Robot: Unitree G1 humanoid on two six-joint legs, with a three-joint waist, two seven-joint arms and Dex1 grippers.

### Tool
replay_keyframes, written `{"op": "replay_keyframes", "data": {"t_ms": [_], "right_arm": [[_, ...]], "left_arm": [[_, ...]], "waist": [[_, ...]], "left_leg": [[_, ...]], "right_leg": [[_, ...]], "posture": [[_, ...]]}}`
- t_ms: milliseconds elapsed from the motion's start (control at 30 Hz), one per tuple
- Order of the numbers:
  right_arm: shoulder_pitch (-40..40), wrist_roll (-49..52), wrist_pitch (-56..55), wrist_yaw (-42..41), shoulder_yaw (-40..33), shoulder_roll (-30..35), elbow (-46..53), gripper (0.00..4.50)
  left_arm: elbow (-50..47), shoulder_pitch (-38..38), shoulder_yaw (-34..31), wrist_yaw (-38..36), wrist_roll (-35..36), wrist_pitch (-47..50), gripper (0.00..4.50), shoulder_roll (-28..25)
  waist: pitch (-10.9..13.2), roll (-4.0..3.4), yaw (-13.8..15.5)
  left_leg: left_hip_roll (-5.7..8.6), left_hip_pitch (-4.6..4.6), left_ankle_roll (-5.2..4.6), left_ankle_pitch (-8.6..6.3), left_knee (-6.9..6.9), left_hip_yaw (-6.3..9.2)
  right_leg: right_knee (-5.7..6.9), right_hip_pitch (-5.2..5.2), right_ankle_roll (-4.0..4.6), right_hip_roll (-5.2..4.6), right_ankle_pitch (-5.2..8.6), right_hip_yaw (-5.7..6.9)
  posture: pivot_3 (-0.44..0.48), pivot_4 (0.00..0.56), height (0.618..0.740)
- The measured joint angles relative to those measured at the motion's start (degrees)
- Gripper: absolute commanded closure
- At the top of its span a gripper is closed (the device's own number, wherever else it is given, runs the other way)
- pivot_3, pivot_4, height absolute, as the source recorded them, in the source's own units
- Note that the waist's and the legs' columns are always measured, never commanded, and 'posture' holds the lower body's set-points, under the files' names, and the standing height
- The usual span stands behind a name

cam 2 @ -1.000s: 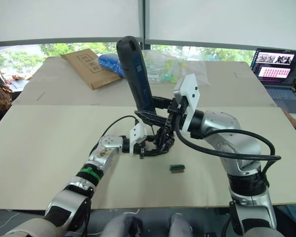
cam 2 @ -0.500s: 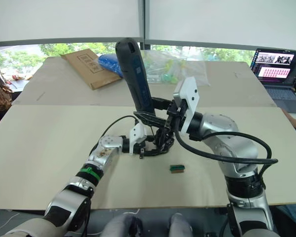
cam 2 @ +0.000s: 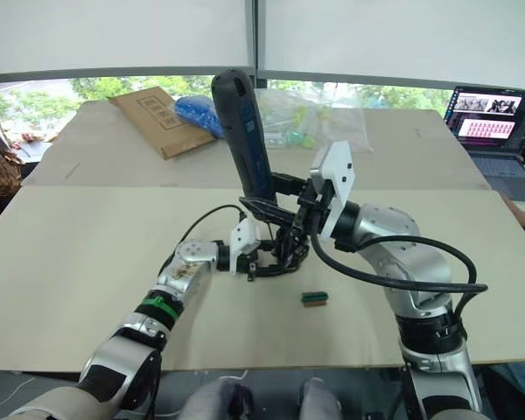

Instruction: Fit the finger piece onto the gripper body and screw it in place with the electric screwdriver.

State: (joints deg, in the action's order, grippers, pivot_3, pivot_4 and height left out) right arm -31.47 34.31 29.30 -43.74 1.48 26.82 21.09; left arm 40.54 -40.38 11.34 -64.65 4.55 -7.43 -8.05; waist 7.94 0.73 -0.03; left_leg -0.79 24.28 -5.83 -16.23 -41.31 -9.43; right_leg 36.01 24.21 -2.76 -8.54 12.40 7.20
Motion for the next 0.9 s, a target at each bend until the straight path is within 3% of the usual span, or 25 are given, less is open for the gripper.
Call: {"op": "replay_keyframes", "data": {"t_ms": [200,900], "right_arm": [[3.0,0.3,-2.9,-1.5,-0.5,1.5,0.9,2.6],[1.4,0.3,-5.1,-8.6,2.3,8.1,-1.0,2.6]], "left_arm": [[0.2,-0.1,0.0,0.1,0.0,0.0,2.22,-0.1],[1.9,-1.5,1.0,0.0,-0.1,-0.2,2.22,-0.4]], "waist": [[0.0,-0.01,0.1],[0.0,-0.02,0.4]], "left_leg": [[0.0,-0.07,0.0,0.0,0.0,0.0],[-0.04,-0.22,0.01,-0.01,-0.04,0.07]], "right_leg": [[-0.02,-0.06,0.0,0.0,0.0,-0.02],[0.04,-0.14,0.03,-0.12,-0.01,-0.07]], "posture": [[0.0,0.15,0.732],[0.0,0.15,0.732]]}}
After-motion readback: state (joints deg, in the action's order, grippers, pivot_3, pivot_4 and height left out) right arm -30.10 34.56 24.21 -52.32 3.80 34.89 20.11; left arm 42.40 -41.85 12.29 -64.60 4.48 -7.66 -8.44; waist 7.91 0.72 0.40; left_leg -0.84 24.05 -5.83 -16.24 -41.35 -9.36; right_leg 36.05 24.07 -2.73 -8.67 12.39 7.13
